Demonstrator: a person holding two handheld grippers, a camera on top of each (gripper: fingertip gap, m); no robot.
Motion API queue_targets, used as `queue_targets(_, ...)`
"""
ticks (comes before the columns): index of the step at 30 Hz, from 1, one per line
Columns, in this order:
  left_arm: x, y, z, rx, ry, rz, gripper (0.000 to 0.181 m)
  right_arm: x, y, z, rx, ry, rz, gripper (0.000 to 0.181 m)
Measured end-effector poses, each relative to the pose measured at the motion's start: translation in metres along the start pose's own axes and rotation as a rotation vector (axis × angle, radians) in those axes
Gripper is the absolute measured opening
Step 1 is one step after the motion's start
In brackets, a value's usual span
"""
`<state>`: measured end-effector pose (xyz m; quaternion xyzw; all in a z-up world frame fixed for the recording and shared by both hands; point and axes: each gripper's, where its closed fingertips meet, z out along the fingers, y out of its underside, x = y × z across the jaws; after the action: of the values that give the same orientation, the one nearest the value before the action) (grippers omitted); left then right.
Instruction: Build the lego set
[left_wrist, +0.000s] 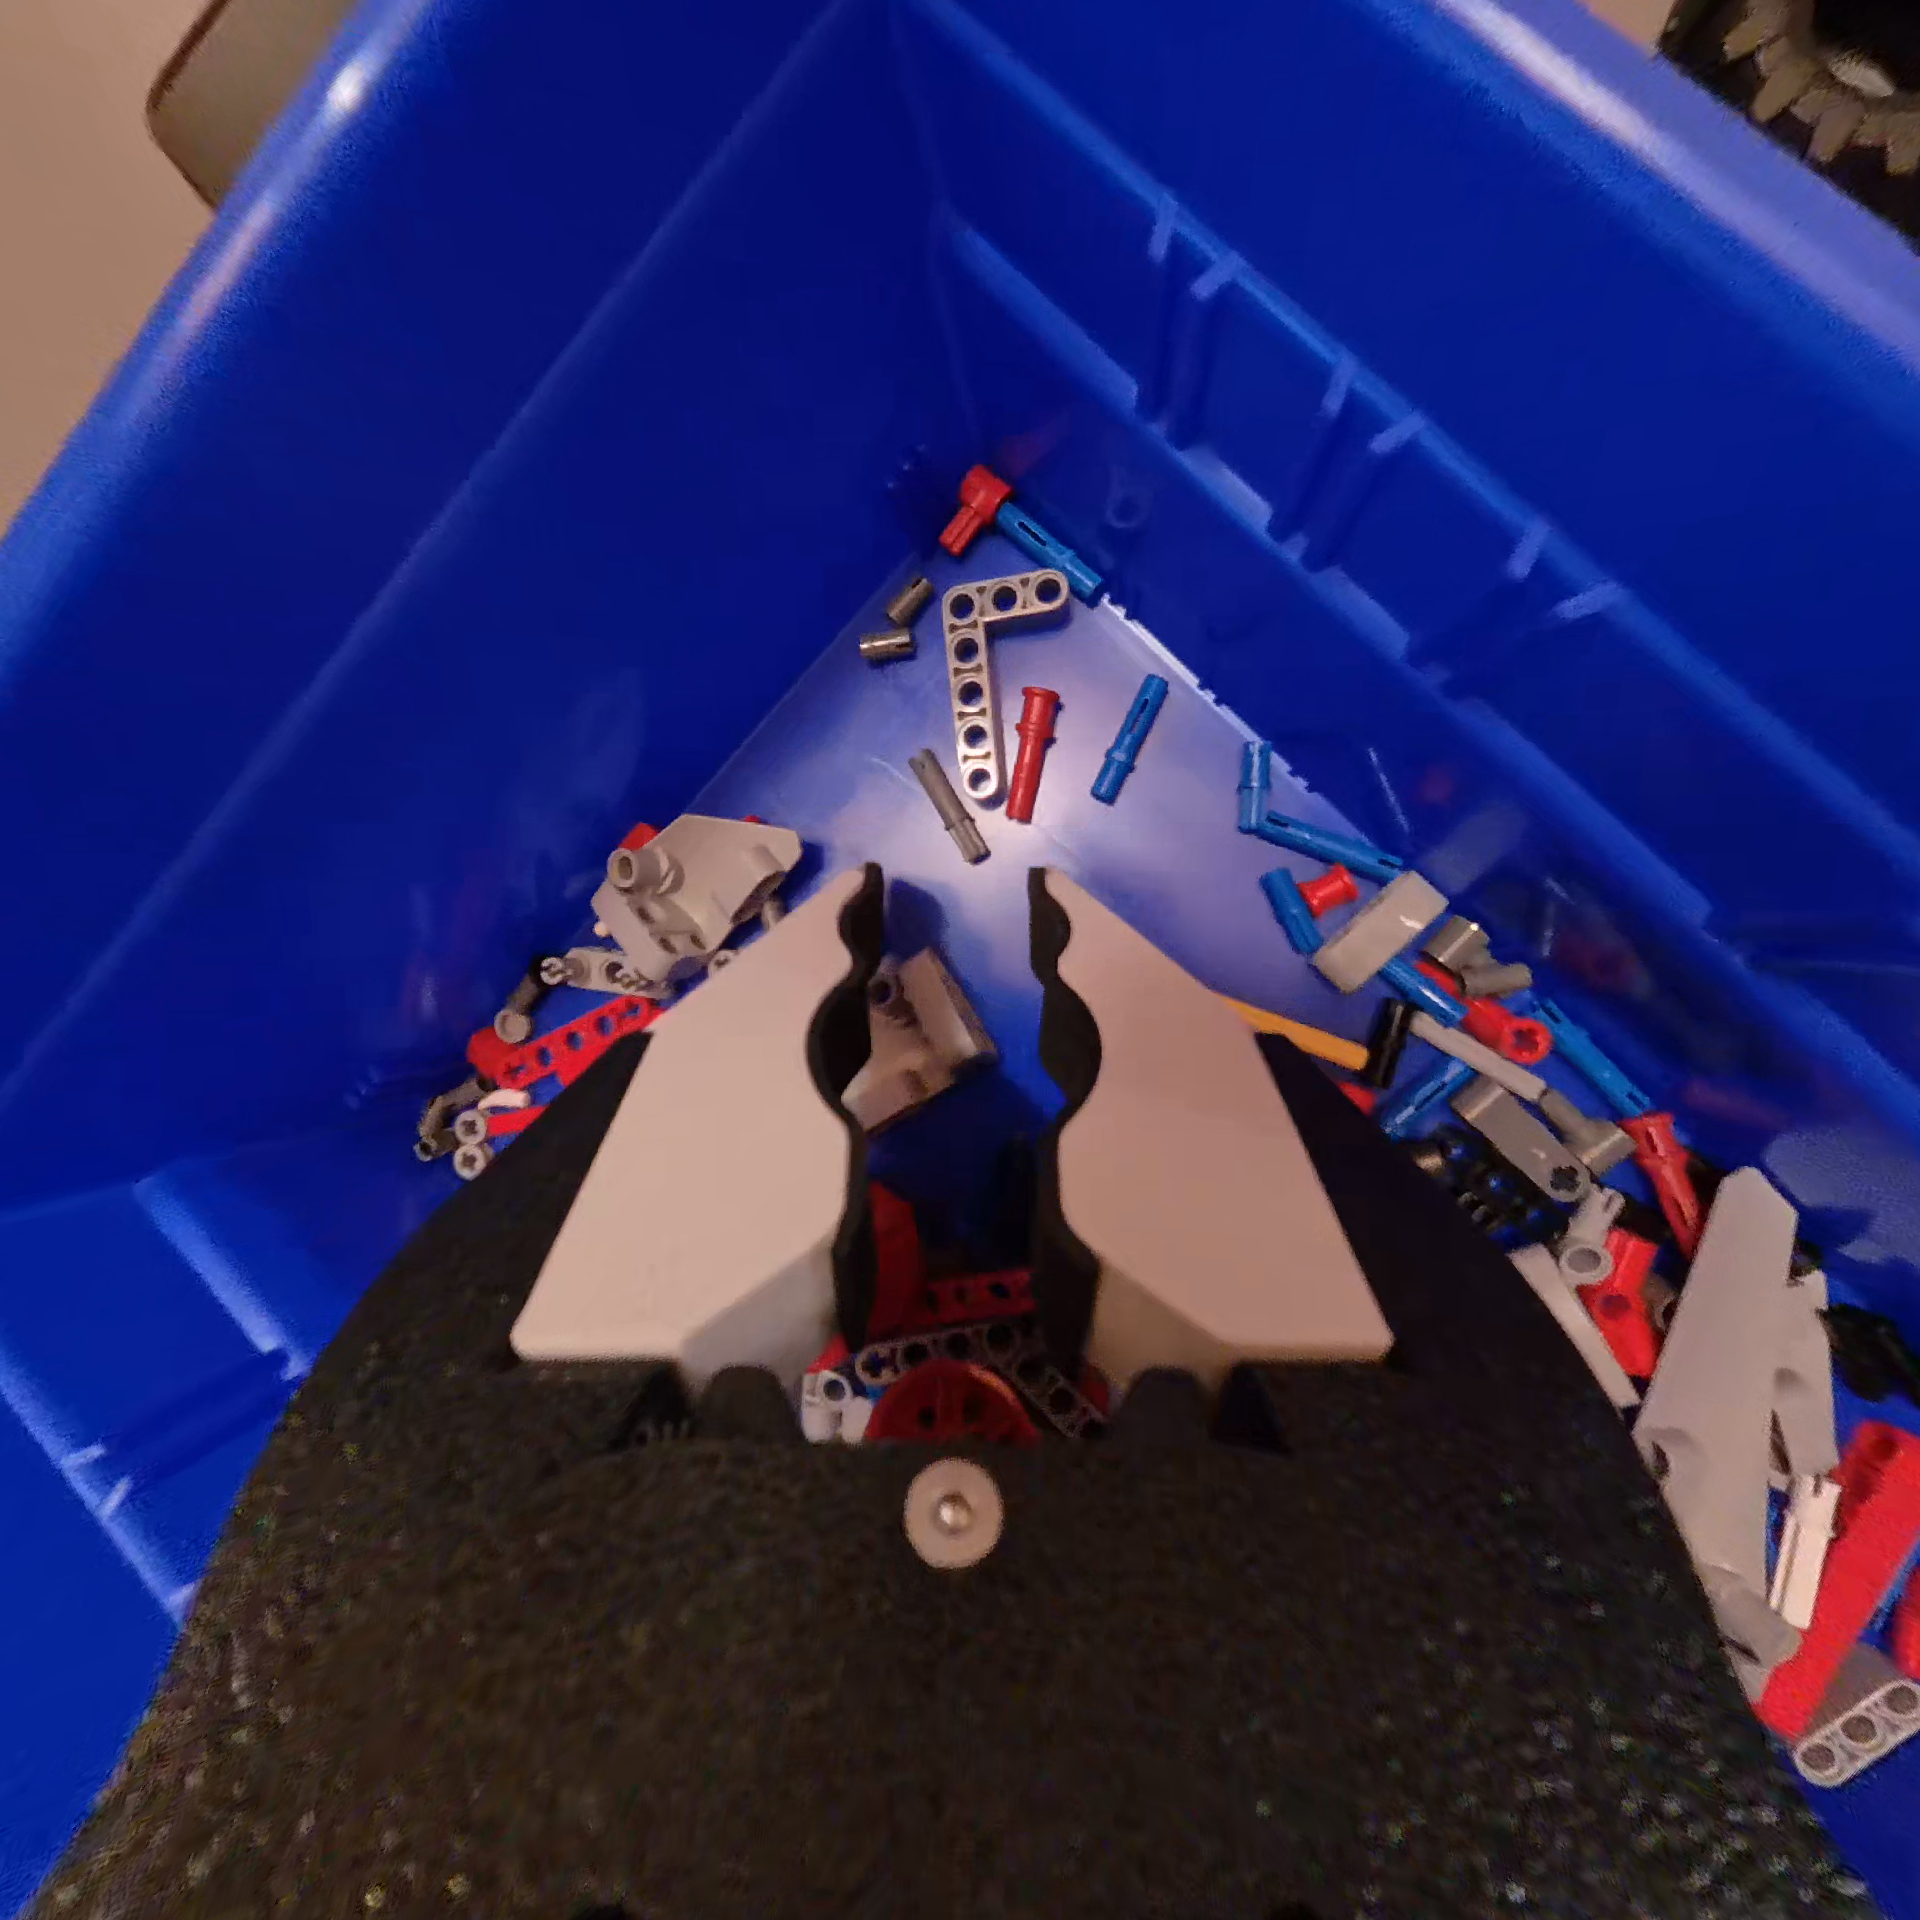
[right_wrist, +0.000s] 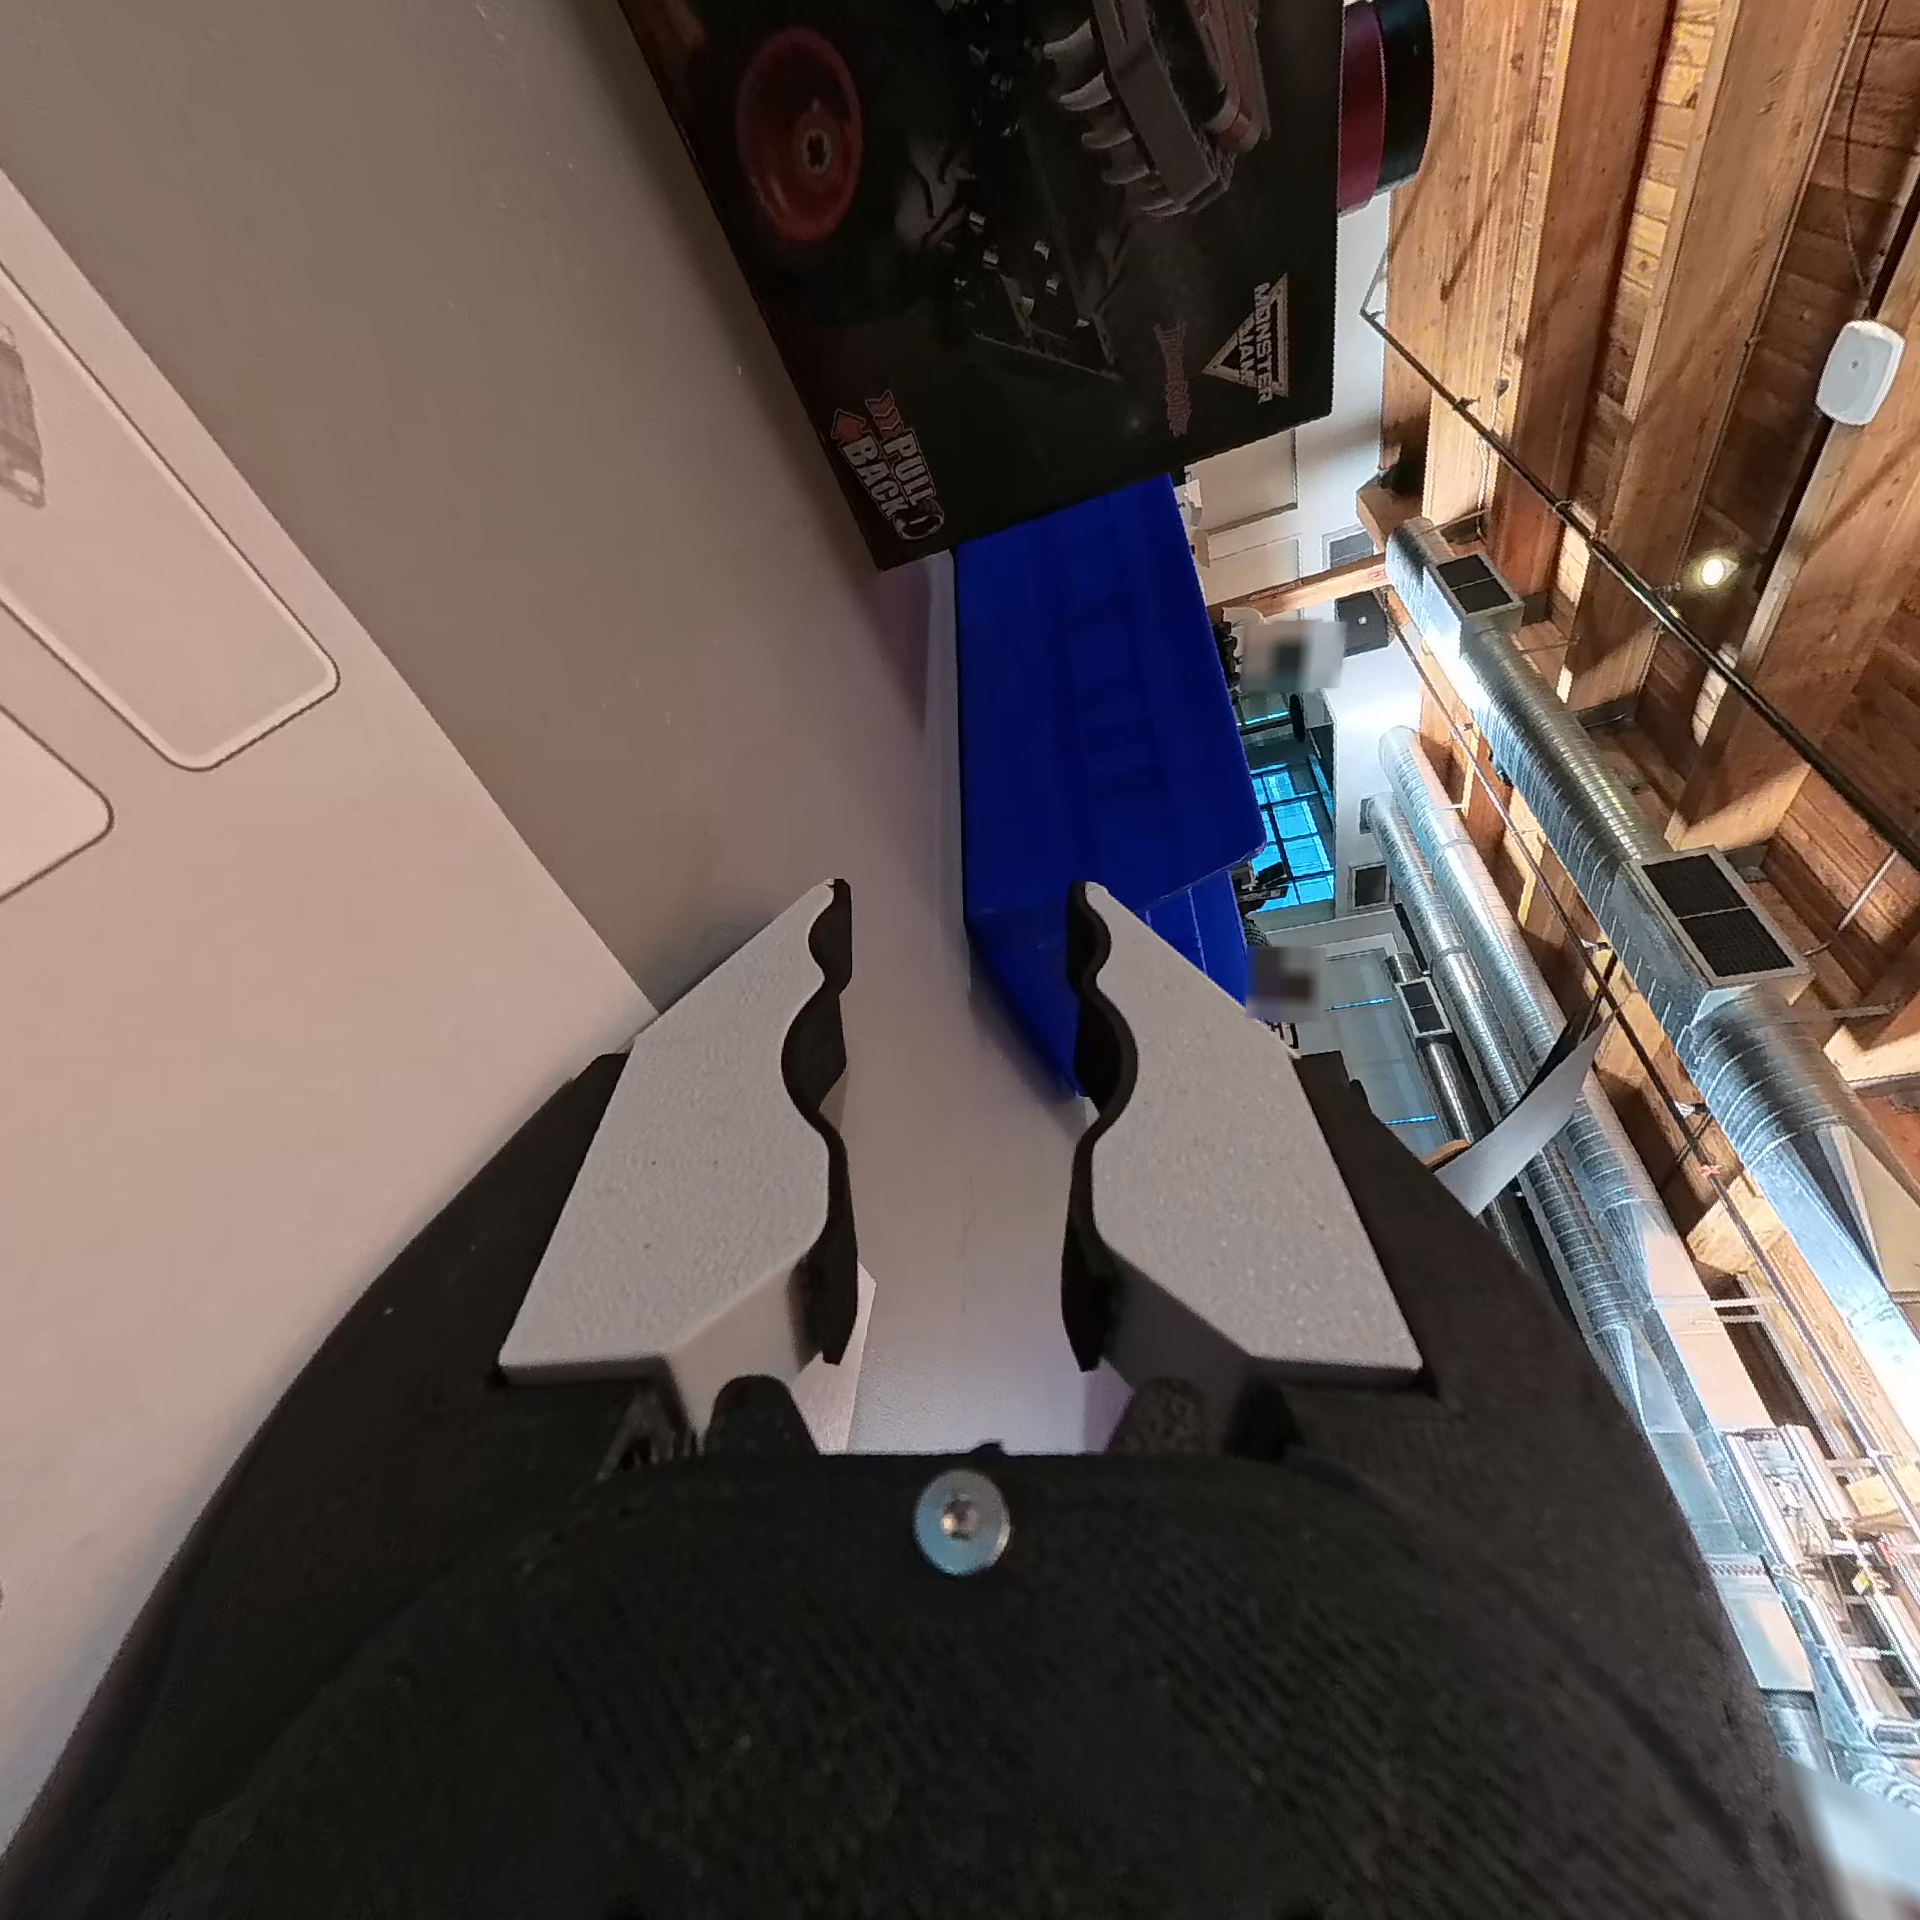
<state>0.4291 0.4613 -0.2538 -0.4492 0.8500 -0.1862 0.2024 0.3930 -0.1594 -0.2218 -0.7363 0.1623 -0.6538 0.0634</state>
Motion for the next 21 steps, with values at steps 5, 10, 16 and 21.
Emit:
queue_targets(5,-0.008,0.008,-0.001,-0.04,-0.034,-0.019,0.026,0.0,0.0,0.0,0.0,-0.003,0.002,0.039)
queue_targets(10,0.002,0.009,-0.014,-0.041,0.032,0.009,0.025,-0.001,0.0,0.0,0.001,-0.006,0.004,0.039)
queue_targets(16,0.039,0.014,-0.02,-0.065,0.213,0.1,0.023,-0.001,0.0,0.0,0.001,-0.006,0.003,0.039)
queue_targets(21,0.058,0.017,-0.023,-0.061,0.318,0.173,0.015,-0.001,0.0,0.0,0.002,-0.005,0.002,0.039)
